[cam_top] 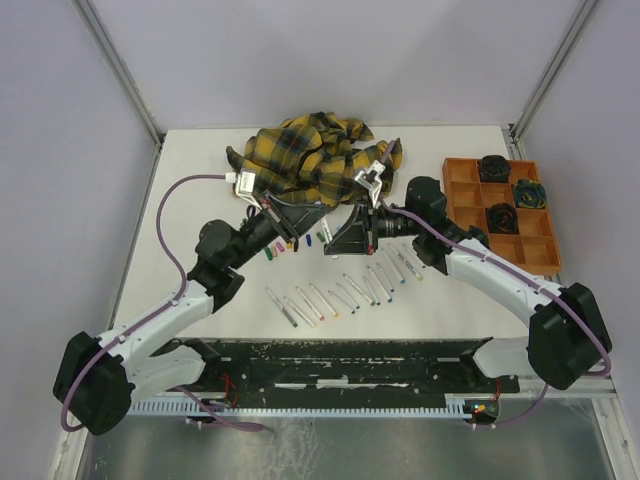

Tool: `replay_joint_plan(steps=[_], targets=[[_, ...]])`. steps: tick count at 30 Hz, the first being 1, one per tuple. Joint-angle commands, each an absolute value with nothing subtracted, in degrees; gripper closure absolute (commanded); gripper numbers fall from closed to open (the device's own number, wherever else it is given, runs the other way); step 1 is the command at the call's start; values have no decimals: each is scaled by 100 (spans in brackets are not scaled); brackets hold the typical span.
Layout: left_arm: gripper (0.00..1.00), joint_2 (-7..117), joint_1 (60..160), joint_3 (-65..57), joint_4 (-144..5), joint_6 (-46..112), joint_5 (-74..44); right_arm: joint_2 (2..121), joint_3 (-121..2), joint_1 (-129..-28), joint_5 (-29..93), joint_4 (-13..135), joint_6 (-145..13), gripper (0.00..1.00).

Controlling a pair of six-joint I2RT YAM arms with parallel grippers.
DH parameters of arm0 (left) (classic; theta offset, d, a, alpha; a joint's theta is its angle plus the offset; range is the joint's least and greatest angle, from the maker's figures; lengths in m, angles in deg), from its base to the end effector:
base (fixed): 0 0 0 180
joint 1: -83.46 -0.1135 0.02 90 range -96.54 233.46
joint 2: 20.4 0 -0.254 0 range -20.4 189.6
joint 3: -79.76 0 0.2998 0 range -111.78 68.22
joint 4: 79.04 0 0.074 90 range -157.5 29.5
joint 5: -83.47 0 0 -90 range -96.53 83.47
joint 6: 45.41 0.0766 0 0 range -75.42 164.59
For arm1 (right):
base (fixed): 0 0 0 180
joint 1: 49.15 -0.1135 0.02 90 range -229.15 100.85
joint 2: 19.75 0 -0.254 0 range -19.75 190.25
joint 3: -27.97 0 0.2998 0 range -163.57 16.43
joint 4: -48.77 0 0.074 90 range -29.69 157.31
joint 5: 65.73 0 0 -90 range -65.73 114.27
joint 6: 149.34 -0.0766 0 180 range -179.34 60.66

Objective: Open the pen caps
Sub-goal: Open the pen cap from the pen, then place the pen cap at the center of the board.

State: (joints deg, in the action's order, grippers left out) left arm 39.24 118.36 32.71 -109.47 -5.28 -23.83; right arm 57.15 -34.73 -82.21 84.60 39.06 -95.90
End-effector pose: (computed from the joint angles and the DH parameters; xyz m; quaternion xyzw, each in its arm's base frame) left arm 0.2529 -0.2042 0.3124 0.0447 0.5931 -0.6040 0.5305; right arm 0.2693 0.2547 0.2786 -0.3216 0.6450 0.6380 0.2713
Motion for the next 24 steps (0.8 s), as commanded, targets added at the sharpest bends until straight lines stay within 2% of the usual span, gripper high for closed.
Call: replay_joint_plan(steps=[1,11,17,20,24], targets=[[97,3831,11535,2835,-11082,-536,-2577,5797,-3663,-8389,8562,3801,-9502,100],[97,3908,9174,1788,-11071,-1022,-2770,6425,-3576,-9266,8396,3755,-9520,100],[97,3656,8385,2432,-10978,-1531,-3099,6577,-3531,-9420,8234,3791,-9434,100],[97,3209,8327,2856,-9740,-1021,-2941,6644,-3570,-9505,7714,4355,-9070,100],[97,2534,8328,3261,-6781,23,-1983,6992,-3847,-9761,7152,5223,-8754,100]])
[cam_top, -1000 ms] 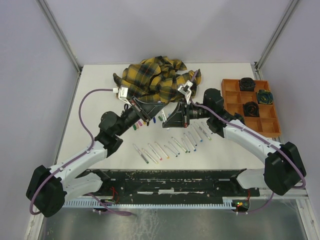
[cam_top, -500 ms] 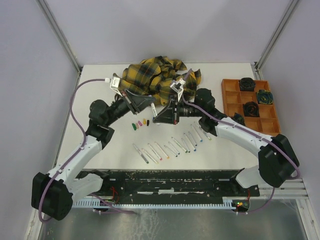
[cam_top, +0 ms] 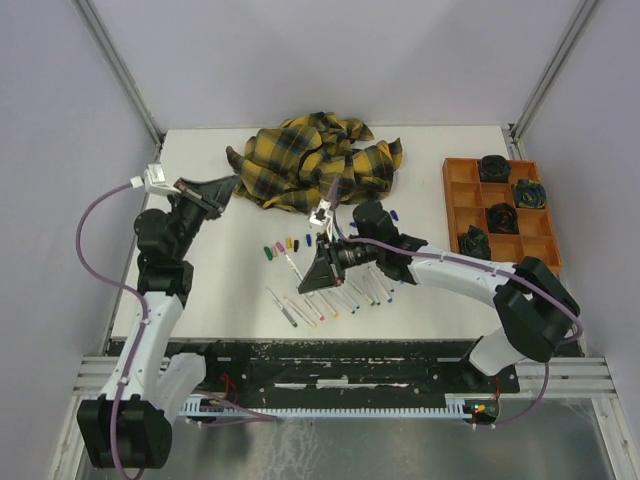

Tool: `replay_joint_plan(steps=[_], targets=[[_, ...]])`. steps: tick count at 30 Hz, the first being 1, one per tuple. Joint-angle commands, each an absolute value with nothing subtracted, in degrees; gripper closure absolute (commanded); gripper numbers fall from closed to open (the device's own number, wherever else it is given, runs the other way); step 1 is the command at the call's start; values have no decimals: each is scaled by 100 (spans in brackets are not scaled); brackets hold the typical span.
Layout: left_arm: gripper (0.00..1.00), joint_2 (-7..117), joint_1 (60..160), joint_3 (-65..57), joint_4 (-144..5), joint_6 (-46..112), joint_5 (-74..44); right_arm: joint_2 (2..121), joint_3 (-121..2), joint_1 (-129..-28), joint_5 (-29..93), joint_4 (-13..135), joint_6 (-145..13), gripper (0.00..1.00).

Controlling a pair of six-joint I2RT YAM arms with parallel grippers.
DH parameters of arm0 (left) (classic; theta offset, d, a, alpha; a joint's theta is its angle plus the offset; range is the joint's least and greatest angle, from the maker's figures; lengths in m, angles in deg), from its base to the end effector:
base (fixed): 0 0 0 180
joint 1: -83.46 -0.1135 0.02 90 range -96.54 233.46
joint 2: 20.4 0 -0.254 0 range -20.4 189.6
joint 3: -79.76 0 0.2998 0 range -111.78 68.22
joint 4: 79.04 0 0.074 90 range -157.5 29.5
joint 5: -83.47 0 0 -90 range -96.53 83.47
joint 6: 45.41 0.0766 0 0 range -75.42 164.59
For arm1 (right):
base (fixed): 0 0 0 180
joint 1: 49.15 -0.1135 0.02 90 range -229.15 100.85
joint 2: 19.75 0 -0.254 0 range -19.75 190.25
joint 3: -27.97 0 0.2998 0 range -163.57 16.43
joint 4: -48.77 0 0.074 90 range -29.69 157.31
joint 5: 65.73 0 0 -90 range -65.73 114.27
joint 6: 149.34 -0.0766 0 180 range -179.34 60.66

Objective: Open the pen caps
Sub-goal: Place the pen cap at the center of the board, then place the pen at the center of the board.

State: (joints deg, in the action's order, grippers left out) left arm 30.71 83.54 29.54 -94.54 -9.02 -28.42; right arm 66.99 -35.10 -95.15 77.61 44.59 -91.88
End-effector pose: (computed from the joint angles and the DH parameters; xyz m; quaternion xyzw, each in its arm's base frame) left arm 0.3006 -0.0290 0.3431 -0.1362 0.6037 -0.4544 0.6407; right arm 0.2288 0.3254 0.2068 -0.3428 0.6943 0.6102 0.1673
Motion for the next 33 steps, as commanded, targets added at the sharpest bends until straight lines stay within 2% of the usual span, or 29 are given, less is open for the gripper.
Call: replay_joint_plan(steps=[1,5,12,16,25,31,33], targets=[[97,2397,8329,3375,-6246,114,-1596,7108,-3907,-9864,6994,5349,-8730,100],[97,2149,8327,3995,-5234,19,-619,7616,-4372,-10403,5970,6229,-8491,100],[97,3026,8337,4165,-5107,-474,-160,9047,-6367,-11206,4044,8553,-9000,100],[97,3435,8337,4545,-5932,-625,-325,9729,-7005,-11302,3969,8875,-9581,100],[96,4489,8337,4289,-6318,-636,-182,10292,-7751,-11557,3187,9225,-9765,94],[84,4740,8342,4286,-6385,-623,-153,10636,-8068,-11560,3024,9498,-9760,88],[76,4723,8337,4303,-6381,-629,-137,10654,-8045,-11562,2972,9494,-9765,86]])
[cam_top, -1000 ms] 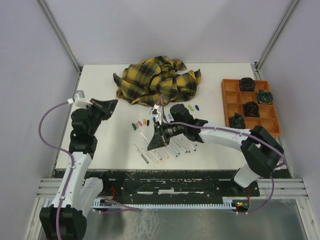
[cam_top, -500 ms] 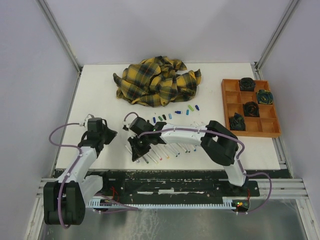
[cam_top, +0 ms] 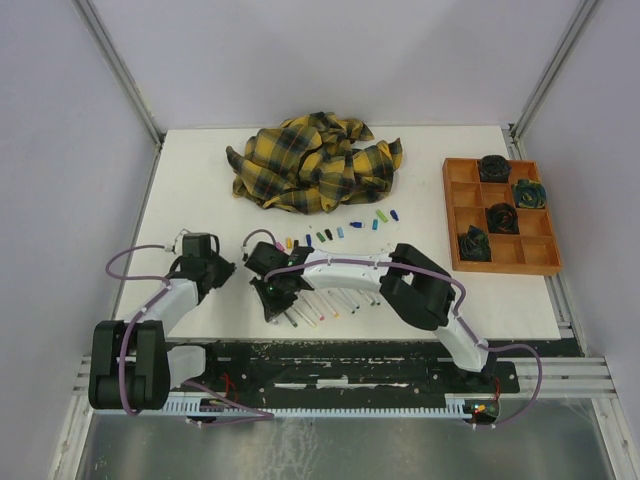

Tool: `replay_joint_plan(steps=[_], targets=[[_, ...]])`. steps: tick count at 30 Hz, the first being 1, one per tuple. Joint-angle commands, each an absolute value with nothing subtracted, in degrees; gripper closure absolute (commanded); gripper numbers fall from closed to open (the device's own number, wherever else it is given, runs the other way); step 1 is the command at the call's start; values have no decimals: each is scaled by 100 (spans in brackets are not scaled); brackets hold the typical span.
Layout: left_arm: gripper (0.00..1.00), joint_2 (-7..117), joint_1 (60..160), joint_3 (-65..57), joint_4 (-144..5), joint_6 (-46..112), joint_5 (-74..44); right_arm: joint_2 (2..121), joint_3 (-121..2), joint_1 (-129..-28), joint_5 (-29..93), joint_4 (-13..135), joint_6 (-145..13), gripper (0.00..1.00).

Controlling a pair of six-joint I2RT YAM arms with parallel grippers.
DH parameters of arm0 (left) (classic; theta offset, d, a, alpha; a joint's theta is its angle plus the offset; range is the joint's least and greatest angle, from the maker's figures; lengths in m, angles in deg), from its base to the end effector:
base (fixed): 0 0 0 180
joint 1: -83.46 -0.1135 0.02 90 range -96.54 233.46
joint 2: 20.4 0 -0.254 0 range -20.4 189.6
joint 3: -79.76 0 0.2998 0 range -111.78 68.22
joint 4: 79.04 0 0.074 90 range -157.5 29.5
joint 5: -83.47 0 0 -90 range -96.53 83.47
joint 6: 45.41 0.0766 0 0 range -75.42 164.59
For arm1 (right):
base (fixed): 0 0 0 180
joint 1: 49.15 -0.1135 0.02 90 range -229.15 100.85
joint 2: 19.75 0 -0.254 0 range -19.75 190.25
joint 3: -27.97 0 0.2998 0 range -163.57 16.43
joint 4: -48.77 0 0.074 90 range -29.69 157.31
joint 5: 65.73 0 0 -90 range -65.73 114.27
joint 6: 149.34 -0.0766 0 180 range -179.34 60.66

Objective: Open the pen caps
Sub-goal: Place the pen at the center of the board.

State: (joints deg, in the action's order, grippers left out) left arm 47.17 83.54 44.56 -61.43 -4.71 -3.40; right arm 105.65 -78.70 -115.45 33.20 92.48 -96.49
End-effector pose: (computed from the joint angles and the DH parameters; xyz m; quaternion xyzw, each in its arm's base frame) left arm 0.2731 0.0038 0.0725 -0.3997 0.8501 -0.1196 0.3215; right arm 0.1982 0.4812 0.0916 -0.2616 0.9324 0.2333 0.0877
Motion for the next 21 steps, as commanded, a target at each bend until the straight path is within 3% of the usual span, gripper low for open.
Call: replay_joint_plan(steps=[1,8,15,21], targets=[[73,4712,8335,4311,-6382,-637,-131,10663,-8043,-11560,2944,9502,-9766,85],[63,4641,8335,4315,-6301,-678,-116,10725,-8117,-11560,2806,9606,-9783,74],[62,4365,8337,4273,-6136,-720,-115,10719,-8169,-11560,2800,9651,-9776,66],[62,3911,8336,4161,-5819,-719,-104,10700,-8205,-11560,2858,9661,-9728,65]])
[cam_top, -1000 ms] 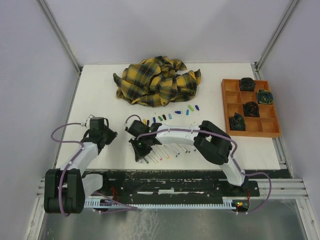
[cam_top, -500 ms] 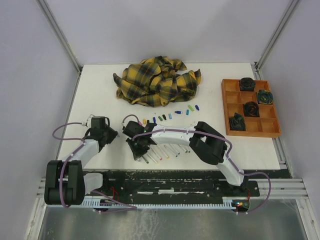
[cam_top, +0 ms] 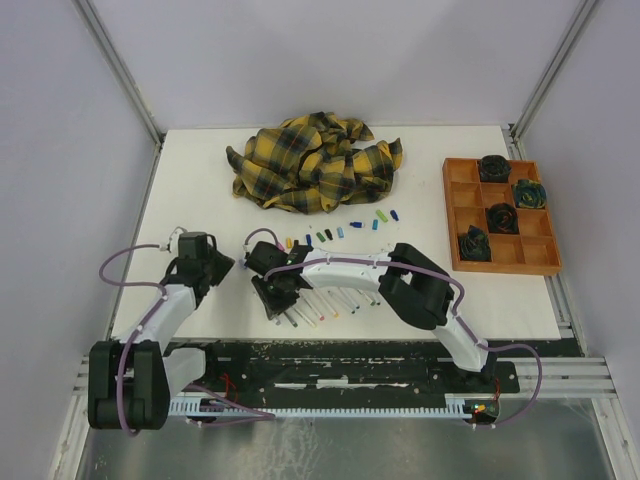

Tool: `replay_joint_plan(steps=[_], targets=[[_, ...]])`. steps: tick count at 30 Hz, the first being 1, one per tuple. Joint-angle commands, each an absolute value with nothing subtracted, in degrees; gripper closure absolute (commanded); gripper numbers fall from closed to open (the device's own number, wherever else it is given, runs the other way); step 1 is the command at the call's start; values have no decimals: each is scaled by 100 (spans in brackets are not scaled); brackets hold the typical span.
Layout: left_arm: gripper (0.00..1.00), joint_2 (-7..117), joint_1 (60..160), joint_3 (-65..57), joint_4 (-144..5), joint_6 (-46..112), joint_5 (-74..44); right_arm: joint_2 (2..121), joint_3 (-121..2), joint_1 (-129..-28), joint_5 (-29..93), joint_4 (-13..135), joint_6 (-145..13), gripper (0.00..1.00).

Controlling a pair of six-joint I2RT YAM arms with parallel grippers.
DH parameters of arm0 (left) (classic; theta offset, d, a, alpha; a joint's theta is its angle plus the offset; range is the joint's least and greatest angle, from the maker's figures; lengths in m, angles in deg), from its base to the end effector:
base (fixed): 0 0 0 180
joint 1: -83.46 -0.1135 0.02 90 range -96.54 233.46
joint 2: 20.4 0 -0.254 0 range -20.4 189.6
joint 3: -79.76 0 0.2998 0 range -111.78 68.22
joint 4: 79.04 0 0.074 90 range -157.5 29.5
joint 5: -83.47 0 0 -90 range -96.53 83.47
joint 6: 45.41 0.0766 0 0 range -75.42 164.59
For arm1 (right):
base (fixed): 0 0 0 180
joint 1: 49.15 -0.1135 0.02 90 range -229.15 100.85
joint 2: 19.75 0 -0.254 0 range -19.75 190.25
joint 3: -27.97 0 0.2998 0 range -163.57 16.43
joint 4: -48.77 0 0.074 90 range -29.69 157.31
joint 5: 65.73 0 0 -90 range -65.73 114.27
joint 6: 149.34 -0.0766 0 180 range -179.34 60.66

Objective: Open the pen caps
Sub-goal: Place the pen at the center of the board, then reset both arms

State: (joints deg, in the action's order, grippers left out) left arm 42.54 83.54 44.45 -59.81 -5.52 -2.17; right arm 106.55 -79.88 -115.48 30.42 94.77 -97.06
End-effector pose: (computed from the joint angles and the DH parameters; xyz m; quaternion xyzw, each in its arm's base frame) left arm 0.2729 0.0054 0.0909 -0.4056 0.8362 -0.1238 0.3477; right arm 0.2011 0.4791 0.0879 -0.2521 0.9407 0.2062 0.0946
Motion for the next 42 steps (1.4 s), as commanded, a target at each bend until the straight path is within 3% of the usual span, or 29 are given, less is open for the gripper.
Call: replay_joint_plan(steps=[1,14,19,25,30,36,38,42], targets=[[62,3823,8333,4153,-5764,-718,-119,10694,-8223,-11560,2889,9661,-9704,65],[62,2246,8336,3472,-4954,-441,-1089,9479,-8178,-11420,3403,9659,-8849,59],[37,1537,8336,3054,-5186,-123,-1896,8599,-7606,-10828,4139,9474,-8004,58],[11,1028,8337,2593,-5705,91,-2796,7596,-7157,-9566,5851,9623,-5865,53],[9,1372,8332,1915,-5466,187,-3515,6896,-7206,-8740,5502,10117,-4607,42],[7,1784,8337,1104,-4963,581,-3967,6383,-7451,-7805,4511,9776,-4648,15],[6,1843,8335,821,-4745,790,-3960,6362,-7626,-7586,4180,9743,-4920,1],[5,1959,8336,217,-4331,1207,-3960,6410,-8161,-7390,3754,9966,-5277,1]])
